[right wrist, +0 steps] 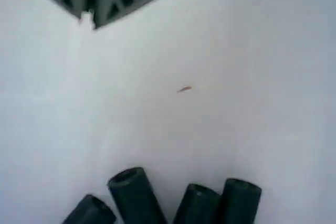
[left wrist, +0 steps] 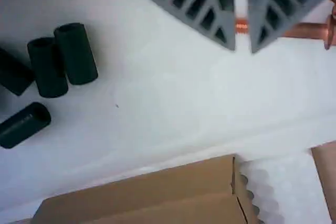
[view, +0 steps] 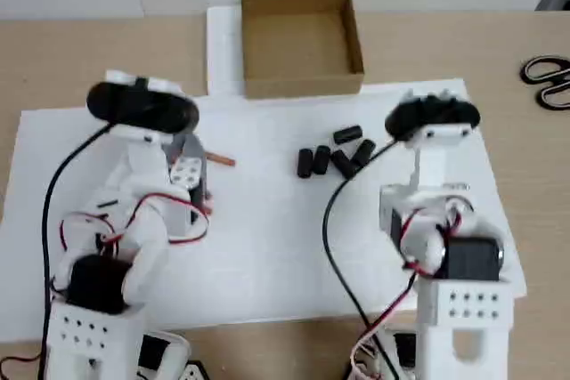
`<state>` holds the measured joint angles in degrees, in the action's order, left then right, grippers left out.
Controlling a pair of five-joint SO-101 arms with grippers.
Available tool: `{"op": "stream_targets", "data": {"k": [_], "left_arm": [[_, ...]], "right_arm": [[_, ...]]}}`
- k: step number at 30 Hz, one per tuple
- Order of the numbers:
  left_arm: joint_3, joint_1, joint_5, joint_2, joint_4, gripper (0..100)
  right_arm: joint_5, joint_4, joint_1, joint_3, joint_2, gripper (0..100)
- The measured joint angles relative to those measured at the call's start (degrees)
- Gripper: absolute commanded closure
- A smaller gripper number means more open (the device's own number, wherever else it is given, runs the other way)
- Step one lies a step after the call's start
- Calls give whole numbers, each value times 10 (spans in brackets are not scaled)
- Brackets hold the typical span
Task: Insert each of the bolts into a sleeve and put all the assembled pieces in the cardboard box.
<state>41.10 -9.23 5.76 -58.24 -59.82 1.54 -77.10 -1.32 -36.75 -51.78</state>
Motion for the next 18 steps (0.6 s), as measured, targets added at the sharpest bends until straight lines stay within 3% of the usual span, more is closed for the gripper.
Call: {"op": "stream_targets", "data": {"k": [6,18], "left_arm": [[-10,0,-2,62,-10,992],[-69,0,-22,178,-127,992]], "right_arm": [[6,-52,-27,70,100,990],[18,-65,-31,161,296,991]]}}
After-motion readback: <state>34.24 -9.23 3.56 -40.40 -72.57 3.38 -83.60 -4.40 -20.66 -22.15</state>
